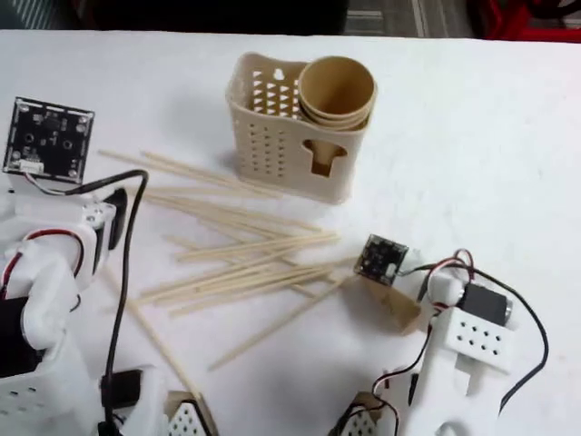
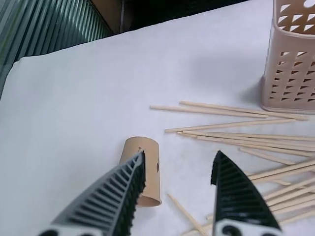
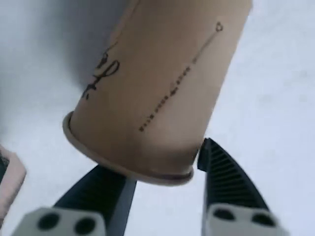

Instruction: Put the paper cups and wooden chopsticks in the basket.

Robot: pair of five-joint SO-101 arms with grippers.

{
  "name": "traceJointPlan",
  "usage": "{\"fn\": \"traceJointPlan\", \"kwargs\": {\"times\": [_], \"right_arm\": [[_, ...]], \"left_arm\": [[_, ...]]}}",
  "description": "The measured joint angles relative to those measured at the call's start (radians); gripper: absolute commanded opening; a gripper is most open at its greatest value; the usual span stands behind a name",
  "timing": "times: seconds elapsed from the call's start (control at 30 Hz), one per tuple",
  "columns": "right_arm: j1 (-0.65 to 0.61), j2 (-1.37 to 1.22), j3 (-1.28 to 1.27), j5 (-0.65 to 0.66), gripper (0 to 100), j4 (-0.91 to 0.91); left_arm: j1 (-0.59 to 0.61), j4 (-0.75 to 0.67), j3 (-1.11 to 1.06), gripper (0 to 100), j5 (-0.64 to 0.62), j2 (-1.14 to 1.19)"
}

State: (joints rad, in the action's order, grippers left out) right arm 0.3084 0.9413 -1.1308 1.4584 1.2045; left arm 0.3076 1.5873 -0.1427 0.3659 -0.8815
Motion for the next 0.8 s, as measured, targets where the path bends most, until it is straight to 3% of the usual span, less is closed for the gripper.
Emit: {"fn": "traceJointPlan", "kwargs": {"times": [0.17,0.4,0.63,0.8], "right_arm": [[-0.092,0.0,0.034,-0.138,1.9,0.0],[-0.107,0.0,0.121,-0.33,1.8,0.0],[-0.107,0.0,0.173,-0.445,1.8,0.028],[-0.107,0.003,0.196,-0.451,1.8,0.084]], "left_arm": [[0.074,0.0,0.0,23,0.035,0.0],[0.206,0.0,0.0,23,0.189,0.0],[0.331,0.0,-0.092,23,0.448,-0.002],[0.433,-0.038,-0.227,30,0.664,-0.002]]}}
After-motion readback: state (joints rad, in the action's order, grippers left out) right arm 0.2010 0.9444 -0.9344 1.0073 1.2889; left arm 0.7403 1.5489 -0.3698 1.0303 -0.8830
